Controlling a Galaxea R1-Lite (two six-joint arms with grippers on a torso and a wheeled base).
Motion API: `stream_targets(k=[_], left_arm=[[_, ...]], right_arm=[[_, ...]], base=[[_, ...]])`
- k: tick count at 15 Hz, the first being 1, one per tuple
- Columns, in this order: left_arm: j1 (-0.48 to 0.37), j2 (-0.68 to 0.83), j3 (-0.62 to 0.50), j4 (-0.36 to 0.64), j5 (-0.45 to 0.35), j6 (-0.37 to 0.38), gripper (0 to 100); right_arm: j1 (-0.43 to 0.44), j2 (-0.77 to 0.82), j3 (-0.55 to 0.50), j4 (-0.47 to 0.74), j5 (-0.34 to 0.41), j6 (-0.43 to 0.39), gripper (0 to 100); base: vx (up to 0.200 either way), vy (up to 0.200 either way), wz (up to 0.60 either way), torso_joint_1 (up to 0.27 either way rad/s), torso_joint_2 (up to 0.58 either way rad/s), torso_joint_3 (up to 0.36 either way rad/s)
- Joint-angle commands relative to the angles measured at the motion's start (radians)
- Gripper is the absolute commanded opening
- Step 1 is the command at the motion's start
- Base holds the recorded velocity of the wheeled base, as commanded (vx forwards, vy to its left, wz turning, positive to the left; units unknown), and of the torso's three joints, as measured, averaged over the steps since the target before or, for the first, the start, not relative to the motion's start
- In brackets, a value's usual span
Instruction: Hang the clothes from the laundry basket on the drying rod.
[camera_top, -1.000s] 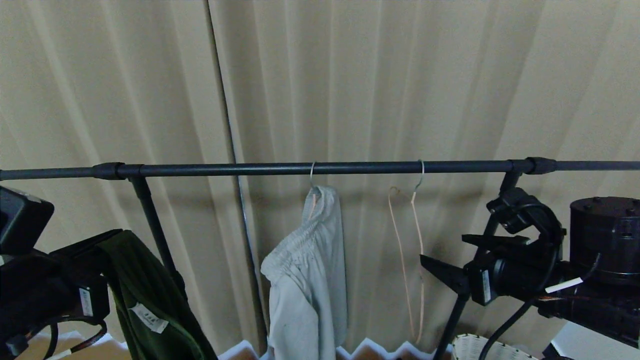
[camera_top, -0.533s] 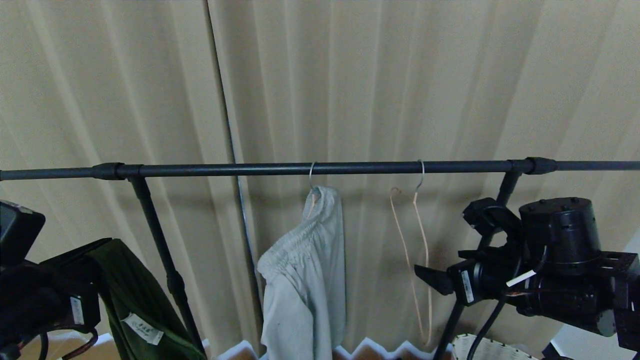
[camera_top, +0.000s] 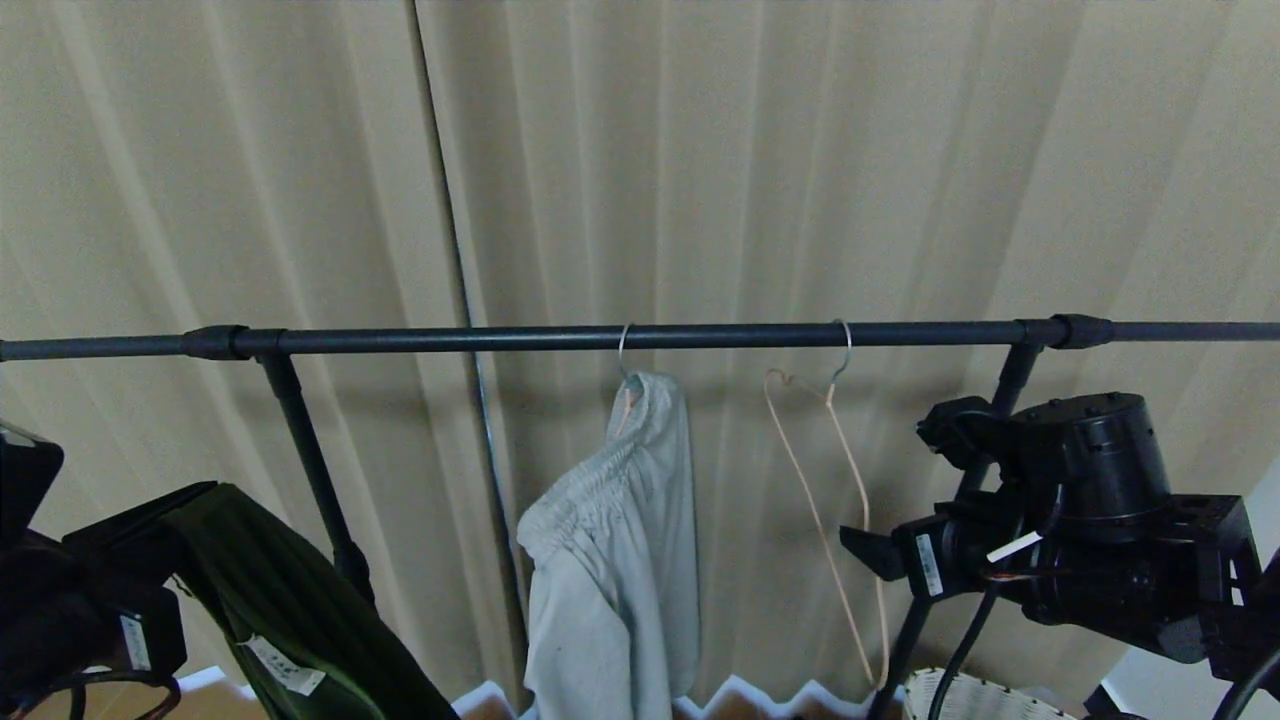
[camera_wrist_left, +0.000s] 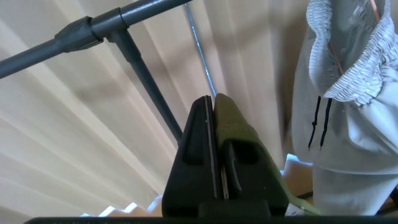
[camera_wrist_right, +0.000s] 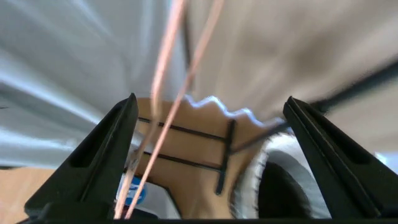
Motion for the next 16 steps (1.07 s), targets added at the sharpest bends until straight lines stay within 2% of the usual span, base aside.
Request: stream_targets(k=[1, 5, 10, 11, 16], left_arm=[[-0.006, 0.000, 0.003, 0.000, 0.001, 0.000, 0], [-0.012, -0.002, 0.004, 0.000, -0.001, 0.000, 0], [-0.012, -0.016, 0.003, 0.000, -0.001, 0.000, 0], [-0.012, -0.017, 0.004, 0.000, -0.001, 0.000, 0], [-0.012, -0.042, 0.012, 0.000, -0.001, 0.000, 0]], right_arm=[[0.000, 0.009, -0.005, -0.006, -0.001, 0.001, 100], [0.009, 0.061, -0.036, -0.020, -0.005, 0.044, 100], [0.026, 0.084, -0.056, -0.022, -0.009, 0.057, 100], [0.026, 0.089, -0.059, -0.022, -0.009, 0.057, 0], [0.026, 0.106, -0.065, -0.022, -0.009, 0.057, 0]], base=[[0.000, 0.000, 0.00, 0.000, 0.00, 0.000], [0.000, 0.000, 0.00, 0.000, 0.00, 0.000], [0.000, 0.000, 0.00, 0.000, 0.00, 0.000], [0.000, 0.000, 0.00, 0.000, 0.00, 0.000], [0.000, 0.000, 0.00, 0.000, 0.00, 0.000]])
